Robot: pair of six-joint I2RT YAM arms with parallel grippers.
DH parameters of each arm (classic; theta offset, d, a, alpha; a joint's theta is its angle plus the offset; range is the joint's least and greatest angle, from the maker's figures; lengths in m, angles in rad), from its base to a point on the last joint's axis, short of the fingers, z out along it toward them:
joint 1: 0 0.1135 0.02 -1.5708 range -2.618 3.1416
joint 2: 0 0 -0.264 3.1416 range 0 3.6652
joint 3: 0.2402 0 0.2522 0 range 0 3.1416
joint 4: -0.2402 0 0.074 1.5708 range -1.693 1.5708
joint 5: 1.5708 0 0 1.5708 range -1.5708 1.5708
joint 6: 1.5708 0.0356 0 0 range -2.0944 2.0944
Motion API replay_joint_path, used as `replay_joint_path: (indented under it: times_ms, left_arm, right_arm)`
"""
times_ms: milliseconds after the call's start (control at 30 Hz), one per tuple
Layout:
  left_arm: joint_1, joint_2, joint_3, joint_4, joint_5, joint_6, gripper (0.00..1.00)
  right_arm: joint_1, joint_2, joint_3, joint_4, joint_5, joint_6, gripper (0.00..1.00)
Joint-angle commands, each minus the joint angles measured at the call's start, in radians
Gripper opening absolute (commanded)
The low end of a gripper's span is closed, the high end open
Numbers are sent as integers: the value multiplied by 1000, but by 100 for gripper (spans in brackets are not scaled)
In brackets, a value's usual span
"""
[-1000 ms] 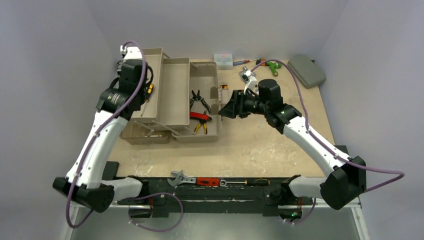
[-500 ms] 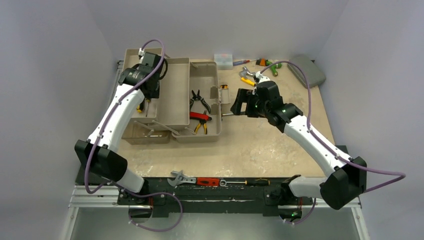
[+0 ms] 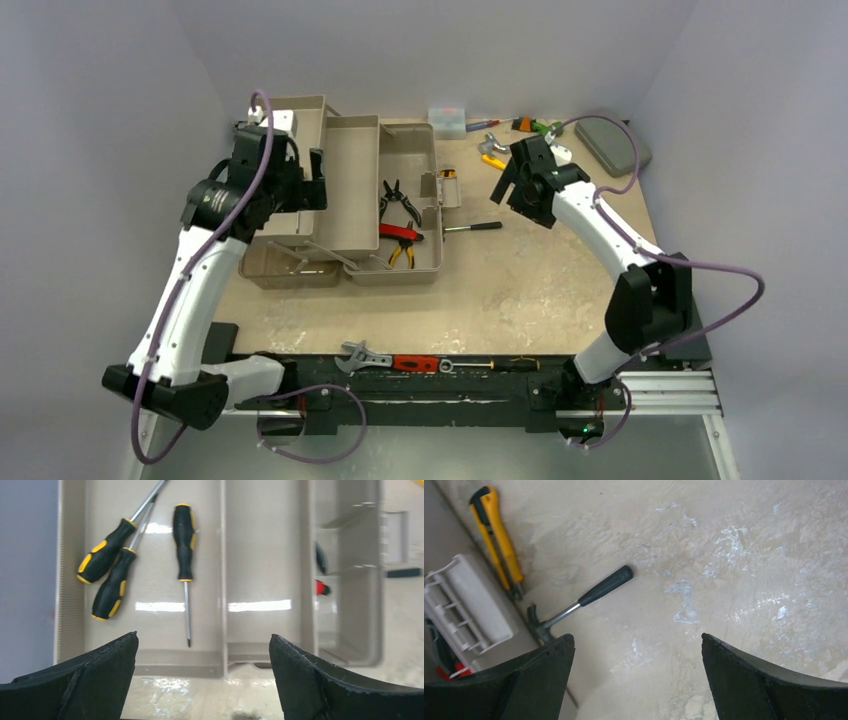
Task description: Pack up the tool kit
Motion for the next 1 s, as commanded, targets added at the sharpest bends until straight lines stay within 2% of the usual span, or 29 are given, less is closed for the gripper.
replay_joint_path:
  times_ms: [0,100,200,267,400,467,600,700,800,967]
  left_arm:
    - [-3,-100,-19,65,252,34,100]
    - [-3,-149,-43,51,324,90,100]
    - [-3,-221,-111,86,328,151,100]
    - [-3,-290,-170,128,353,171,100]
    - [-4,-425,-332,273,417,170,100]
    - [-3,-479,-422,355,432,170,100]
    - [-3,-519,-512,420,473,181,100]
    - [-3,-518,-522,419,508,179,99]
    - [-4,-526,-531,419,512,177,99]
    - [-3,-541,-542,442,531,155,99]
  right_arm:
    - [-20,80,125,-136,96,34,94]
    - [-47,143,194,-168,125,44,93]
    - [-67,200,260,-174,141,19,91]
    - [-68,224,278,-118,129,-94,90]
    - [-69,191,175,192,-24,-433,95]
    - [-71,202,158,260,-57,-534,96]
    - [-71,328,330,211,-92,-658,91]
    - [-74,415,425,238,-153,-741,86]
    - [-79,500,532,238,-211,-828,86]
    - [-102,721,825,98,-277,-934,82]
